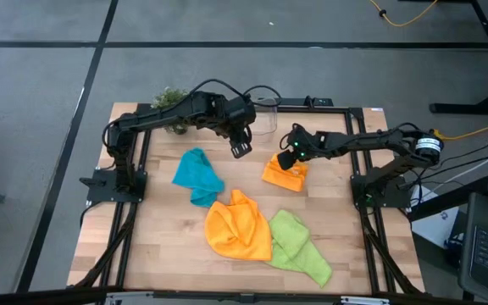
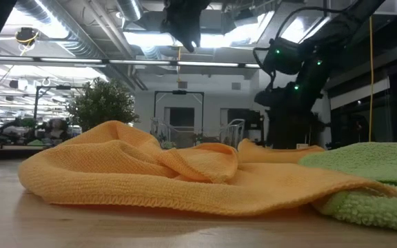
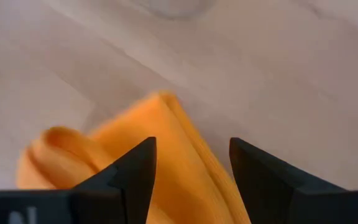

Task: Fold microfiber towels
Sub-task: Fold the top orange microfiber cloth

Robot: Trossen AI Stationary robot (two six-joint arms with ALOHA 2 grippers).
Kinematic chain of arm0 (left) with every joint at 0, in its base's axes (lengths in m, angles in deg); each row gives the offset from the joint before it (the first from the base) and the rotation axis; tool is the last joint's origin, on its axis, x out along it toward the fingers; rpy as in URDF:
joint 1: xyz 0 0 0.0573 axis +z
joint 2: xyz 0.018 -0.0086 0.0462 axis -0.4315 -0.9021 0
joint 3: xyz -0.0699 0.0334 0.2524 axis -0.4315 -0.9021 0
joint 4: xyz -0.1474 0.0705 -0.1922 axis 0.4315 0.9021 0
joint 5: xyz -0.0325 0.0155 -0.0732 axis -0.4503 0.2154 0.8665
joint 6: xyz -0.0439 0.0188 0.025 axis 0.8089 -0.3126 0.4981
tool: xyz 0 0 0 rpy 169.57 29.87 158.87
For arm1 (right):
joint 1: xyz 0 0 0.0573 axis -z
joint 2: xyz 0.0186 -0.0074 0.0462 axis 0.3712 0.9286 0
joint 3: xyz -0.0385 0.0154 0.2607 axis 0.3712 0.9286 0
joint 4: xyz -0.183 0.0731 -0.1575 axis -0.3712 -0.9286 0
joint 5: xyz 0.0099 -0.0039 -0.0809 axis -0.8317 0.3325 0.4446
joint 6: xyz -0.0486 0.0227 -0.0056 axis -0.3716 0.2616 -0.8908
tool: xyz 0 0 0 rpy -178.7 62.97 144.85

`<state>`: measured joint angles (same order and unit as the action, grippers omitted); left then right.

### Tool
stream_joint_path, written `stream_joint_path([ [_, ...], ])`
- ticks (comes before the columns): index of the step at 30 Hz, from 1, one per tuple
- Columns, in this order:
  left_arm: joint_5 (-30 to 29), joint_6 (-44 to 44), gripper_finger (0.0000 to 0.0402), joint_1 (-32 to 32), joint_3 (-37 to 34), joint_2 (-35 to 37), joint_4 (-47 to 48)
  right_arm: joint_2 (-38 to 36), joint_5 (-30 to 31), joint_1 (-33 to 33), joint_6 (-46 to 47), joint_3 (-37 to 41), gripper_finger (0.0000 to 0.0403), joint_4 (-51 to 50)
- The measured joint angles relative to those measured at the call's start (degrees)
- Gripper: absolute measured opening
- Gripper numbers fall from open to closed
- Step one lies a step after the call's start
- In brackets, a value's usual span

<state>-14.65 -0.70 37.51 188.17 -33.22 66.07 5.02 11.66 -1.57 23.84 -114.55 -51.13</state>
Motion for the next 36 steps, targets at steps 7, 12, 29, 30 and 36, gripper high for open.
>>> stream_joint_path([
  [7,-0.20,0.04,0.0168,0.00,-0.02,0.00,-1.74,4.28,-3.83,-0.02,-2.79,0.06,0.0205,3.62],
  [12,-0.22,0.00,0.0168,0.00,0.00,0.00,-2.64,6.88,-7.84,-0.02,-3.25,0.08,0.0205,8.42],
  [29,-0.24,-0.02,0.0168,-0.07,-0.02,0.00,-2.62,2.92,-23.29,0.04,-12.72,-2.96,0.0205,10.58],
  [30,-0.22,-0.04,0.0168,-0.09,-0.02,0.00,-2.62,2.82,-24.51,-0.53,-13.97,-3.15,0.0205,10.70],
  [36,-0.24,-0.04,0.0168,-0.09,-0.02,0.00,-2.60,4.31,-25.83,-5.12,-22.13,-3.00,0.0205,9.81],
])
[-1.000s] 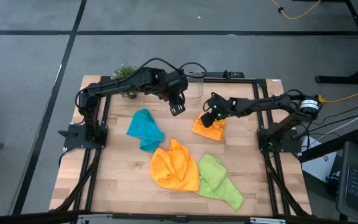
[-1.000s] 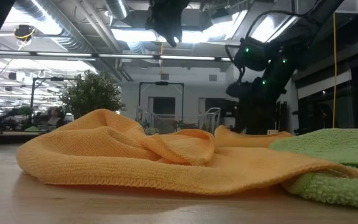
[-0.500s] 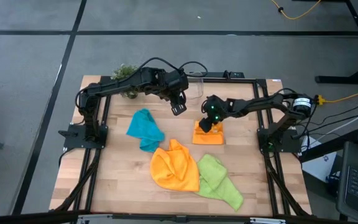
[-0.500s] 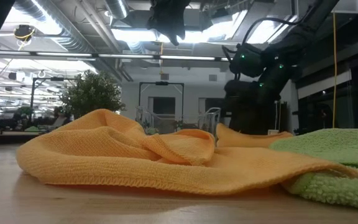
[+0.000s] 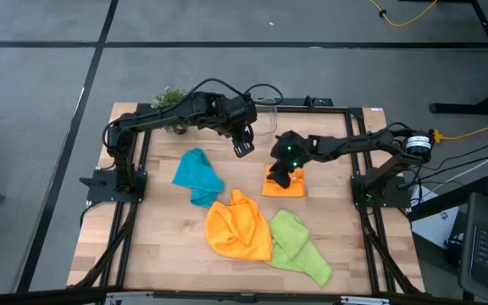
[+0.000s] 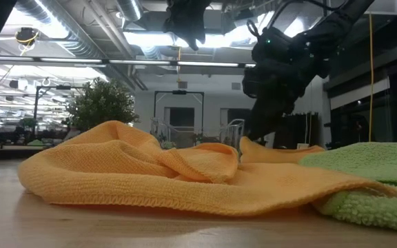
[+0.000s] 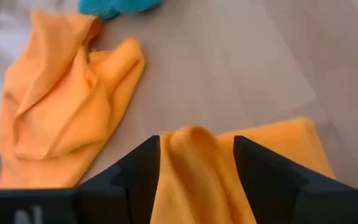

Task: Fold microfiber towels
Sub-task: Fold the top orange microfiber cloth

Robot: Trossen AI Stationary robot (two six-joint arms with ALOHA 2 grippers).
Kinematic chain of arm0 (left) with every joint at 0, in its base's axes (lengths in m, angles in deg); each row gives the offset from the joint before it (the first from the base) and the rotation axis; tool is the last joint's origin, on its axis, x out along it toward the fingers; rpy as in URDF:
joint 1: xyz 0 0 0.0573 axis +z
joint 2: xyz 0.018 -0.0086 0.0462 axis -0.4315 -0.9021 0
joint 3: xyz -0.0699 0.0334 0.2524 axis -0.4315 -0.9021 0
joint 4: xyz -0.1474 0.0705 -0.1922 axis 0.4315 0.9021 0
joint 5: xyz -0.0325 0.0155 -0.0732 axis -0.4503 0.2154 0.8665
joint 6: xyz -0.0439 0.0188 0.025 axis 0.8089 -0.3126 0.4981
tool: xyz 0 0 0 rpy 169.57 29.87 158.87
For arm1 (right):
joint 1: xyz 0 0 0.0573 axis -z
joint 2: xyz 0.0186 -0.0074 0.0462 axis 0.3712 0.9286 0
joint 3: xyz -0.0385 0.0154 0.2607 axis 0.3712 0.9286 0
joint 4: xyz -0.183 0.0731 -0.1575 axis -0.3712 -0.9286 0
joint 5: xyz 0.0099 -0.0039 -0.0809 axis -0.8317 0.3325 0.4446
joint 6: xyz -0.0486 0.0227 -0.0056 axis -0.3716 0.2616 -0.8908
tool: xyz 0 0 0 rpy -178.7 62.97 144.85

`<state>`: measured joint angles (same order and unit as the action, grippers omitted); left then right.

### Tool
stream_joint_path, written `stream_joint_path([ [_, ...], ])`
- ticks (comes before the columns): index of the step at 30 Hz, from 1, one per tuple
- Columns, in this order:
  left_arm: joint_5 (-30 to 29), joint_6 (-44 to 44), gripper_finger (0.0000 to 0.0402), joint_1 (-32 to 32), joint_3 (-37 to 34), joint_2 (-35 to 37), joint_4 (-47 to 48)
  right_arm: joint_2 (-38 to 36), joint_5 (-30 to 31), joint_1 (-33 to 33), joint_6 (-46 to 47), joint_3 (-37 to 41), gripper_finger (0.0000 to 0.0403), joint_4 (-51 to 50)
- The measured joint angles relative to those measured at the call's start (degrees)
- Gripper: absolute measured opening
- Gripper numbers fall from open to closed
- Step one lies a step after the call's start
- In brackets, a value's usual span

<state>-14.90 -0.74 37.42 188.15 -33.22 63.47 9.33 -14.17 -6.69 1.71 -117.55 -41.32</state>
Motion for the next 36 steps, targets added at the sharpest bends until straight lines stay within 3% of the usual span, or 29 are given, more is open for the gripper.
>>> stream_joint_path([
  [6,0.00,-0.01,0.0168,0.01,0.00,0.00,0.00,0.05,4.90,-2.14,-5.11,0.00,0.0205,0.81],
  [15,0.00,-0.02,0.0168,0.00,0.00,0.00,-0.02,0.77,5.08,-2.84,-8.64,-0.04,0.0205,-0.36],
  [19,1.97,-0.02,0.0168,0.00,0.00,-0.04,-0.08,0.06,5.40,-2.54,-5.30,-0.02,0.0205,-3.30],
  [27,9.19,-1.55,0.0168,-0.66,-0.03,-5.14,-3.17,-13.27,5.66,1.45,2.21,-0.04,0.0205,-19.71],
  [33,14.04,-1.99,0.0168,-1.95,0.00,-10.26,-7.73,-27.08,10.30,2.28,4.84,-0.04,0.0205,-33.32],
  [36,19.24,-3.97,0.0168,-1.98,0.00,-12.83,-10.64,-30.96,10.92,2.31,4.58,-0.06,0.0205,-35.73],
])
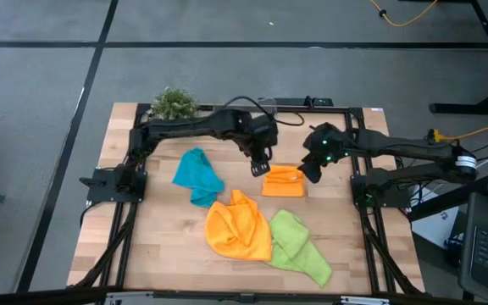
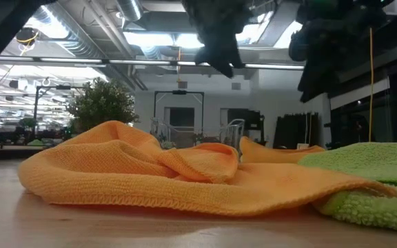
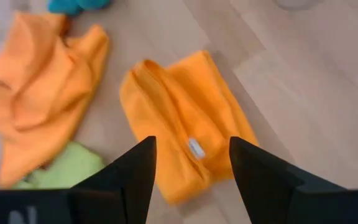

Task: Fold microfiber towels
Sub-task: Fold the top orange microfiber cloth

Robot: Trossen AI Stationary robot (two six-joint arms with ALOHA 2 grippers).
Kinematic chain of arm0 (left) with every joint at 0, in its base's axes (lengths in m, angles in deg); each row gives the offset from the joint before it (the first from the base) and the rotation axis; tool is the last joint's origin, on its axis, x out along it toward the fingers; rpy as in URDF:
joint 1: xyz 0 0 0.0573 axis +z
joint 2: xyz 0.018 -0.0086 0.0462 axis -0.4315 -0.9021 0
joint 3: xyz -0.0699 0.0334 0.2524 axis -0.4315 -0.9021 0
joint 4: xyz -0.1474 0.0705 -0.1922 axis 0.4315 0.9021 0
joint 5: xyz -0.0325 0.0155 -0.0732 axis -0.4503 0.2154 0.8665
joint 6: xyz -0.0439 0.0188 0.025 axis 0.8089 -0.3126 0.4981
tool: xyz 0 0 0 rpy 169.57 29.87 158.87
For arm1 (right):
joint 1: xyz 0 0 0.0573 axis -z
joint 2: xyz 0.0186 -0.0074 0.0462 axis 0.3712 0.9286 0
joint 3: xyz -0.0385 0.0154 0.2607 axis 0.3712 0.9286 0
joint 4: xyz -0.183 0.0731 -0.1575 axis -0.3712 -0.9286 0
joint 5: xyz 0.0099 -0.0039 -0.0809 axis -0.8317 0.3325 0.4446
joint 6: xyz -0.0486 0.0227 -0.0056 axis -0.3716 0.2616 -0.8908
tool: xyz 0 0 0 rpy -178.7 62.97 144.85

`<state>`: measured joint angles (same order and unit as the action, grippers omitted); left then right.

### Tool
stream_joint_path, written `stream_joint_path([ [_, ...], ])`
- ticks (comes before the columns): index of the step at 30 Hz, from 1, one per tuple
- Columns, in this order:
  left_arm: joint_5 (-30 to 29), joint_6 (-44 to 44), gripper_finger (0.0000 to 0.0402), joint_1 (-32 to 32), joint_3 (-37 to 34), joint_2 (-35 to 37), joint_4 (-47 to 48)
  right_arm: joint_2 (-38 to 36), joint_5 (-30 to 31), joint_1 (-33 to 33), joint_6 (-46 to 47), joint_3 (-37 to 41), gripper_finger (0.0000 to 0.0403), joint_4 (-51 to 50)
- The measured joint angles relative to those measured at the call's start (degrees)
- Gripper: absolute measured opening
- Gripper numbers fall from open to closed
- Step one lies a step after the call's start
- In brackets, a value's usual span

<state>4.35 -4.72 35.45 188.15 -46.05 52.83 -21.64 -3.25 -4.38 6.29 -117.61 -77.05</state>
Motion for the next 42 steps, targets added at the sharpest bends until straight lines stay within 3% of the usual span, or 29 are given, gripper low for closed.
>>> stream_joint_path([
  [5,4.39,-5.07,0.0168,0.45,0.00,-5.29,-0.99,-0.54,1.52,0.00,1.01,2.88,0.0205,0.13],
  [13,12.38,-7.16,0.0168,1.80,0.00,-9.82,-1.24,2.70,-7.59,-0.04,7.49,12.33,0.0205,15.18],
  [17,11.62,-7.24,0.0168,1.98,0.00,-10.66,-2.07,2.90,-5.38,-0.03,8.64,12.85,0.0205,19.72],
  [22,4.62,-7.10,0.0168,2.17,0.09,-12.62,-5.45,3.74,-2.38,-0.04,8.42,12.87,0.0205,20.57],
  [42,6.65,-3.86,0.0168,0.97,-3.63,-13.92,-9.07,13.83,-4.36,-0.09,6.71,12.89,0.0205,22.79],
])
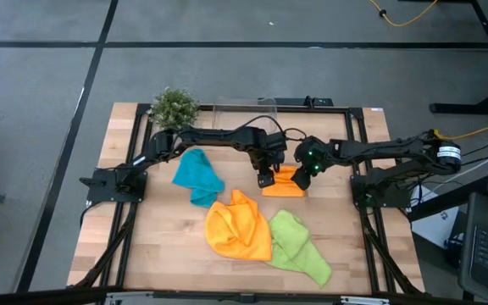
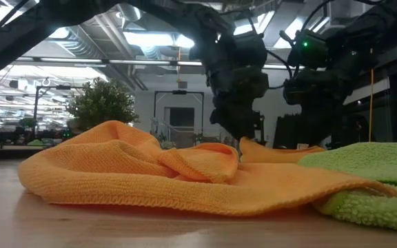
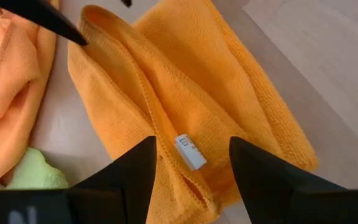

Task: Fold microfiber towels
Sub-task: Fold the top orange microfiber cloth

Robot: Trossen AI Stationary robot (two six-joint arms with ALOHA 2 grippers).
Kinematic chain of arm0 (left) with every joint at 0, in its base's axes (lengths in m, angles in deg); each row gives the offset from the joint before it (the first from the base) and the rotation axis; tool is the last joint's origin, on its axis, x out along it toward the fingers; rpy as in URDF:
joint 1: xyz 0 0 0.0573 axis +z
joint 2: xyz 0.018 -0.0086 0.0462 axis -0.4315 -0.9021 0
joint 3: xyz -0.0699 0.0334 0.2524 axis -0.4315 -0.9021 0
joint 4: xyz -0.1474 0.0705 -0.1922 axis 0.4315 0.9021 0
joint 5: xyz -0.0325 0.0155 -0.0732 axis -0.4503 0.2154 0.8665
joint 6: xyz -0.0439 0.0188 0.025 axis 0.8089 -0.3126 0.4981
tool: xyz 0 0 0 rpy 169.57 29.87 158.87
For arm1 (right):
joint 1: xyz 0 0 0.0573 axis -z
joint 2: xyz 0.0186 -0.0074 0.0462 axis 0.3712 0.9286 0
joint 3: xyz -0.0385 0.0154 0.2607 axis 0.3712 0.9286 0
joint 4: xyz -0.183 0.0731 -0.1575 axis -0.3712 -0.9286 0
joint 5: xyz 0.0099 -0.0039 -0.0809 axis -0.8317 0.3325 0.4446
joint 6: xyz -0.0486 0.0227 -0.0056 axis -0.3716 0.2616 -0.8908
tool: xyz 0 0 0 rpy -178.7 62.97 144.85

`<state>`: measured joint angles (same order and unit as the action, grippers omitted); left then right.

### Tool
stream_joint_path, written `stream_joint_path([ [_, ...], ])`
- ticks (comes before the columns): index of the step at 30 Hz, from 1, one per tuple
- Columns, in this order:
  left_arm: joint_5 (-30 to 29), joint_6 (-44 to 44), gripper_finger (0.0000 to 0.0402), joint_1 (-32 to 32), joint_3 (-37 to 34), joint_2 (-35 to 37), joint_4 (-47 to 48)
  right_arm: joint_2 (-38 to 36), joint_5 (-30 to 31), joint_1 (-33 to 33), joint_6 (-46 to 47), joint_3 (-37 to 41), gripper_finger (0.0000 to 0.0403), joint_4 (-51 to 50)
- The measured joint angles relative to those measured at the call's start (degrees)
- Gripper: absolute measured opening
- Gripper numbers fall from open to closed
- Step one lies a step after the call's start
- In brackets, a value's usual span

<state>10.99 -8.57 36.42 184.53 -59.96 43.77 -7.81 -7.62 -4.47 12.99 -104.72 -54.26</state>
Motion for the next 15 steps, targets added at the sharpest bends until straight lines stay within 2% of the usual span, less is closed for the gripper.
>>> stream_joint_path([
  [4,0.35,1.60,0.0168,-0.52,-2.80,-0.06,-2.77,0.00,0.03,0.00,0.12,0.00,0.0205,0.04],
  [15,0.69,1.53,0.0168,-1.66,-2.71,-0.01,-4.72,0.00,1.14,0.00,-0.20,0.00,0.0205,-0.07],
])
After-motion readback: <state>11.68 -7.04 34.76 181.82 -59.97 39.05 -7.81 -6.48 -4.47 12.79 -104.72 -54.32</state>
